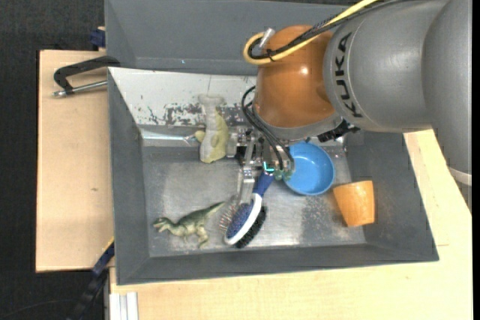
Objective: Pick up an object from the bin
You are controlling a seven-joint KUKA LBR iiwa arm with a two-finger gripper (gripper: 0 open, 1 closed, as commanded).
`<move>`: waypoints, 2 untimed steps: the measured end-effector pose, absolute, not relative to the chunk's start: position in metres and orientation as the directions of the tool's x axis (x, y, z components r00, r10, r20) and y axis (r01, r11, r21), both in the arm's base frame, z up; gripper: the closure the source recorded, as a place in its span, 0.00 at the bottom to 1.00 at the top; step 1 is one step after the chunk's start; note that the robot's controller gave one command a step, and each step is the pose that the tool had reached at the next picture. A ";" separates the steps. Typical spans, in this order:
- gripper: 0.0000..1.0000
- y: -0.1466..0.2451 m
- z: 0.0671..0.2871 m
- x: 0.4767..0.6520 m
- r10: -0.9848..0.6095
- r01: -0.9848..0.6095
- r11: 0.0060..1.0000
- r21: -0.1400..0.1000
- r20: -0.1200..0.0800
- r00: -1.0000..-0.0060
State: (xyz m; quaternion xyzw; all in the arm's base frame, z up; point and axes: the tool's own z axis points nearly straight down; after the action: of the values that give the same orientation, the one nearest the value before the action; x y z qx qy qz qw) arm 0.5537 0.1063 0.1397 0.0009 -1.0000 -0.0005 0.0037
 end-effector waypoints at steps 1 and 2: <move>0.00 0.069 0.073 0.523 -0.440 -0.440 0.898 0.001 0.002 -0.898; 0.00 0.051 0.102 0.498 -0.786 -0.786 0.619 -0.002 -0.002 -0.619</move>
Offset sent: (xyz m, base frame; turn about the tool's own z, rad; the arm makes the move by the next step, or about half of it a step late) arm -0.0322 -0.0385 -0.0697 -0.4546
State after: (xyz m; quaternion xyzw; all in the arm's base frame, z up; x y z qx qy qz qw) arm 0.4982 0.0513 0.1019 0.4367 -0.8996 0.0004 -0.0015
